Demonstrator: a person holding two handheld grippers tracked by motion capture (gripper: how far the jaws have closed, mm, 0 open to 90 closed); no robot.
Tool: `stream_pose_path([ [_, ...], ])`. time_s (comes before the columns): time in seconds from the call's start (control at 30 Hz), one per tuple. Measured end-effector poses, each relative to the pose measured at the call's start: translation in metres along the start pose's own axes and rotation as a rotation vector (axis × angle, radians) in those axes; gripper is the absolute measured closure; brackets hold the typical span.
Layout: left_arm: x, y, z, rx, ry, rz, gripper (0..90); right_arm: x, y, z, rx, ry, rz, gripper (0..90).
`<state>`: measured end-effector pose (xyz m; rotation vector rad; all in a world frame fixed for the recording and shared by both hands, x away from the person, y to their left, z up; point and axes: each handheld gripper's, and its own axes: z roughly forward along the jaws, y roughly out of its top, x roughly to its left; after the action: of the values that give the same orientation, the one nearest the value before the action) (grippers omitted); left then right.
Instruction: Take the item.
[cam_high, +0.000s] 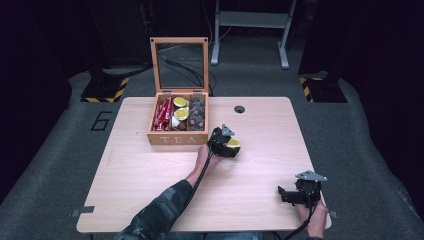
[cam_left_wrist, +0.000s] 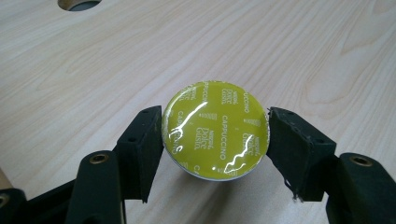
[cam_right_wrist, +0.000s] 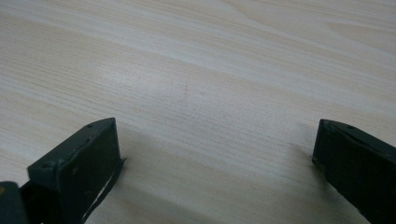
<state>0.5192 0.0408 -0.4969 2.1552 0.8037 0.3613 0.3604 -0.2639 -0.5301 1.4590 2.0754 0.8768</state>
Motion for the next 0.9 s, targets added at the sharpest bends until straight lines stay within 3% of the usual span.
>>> stream_pose_path([
  [0.57, 0.0003, -0.0023, 0.003, 0.024, -0.025, -0.01, 36.4, 0.0004, 0.0, -0.0003, 0.002, -0.002, 0.004, 0.1],
  [0.9, -0.0013, 0.0003, -0.004, 0.029, -0.045, -0.012, 21.5, 0.0004, 0.0, -0.0001, 0.0, -0.002, 0.003, 0.0],
])
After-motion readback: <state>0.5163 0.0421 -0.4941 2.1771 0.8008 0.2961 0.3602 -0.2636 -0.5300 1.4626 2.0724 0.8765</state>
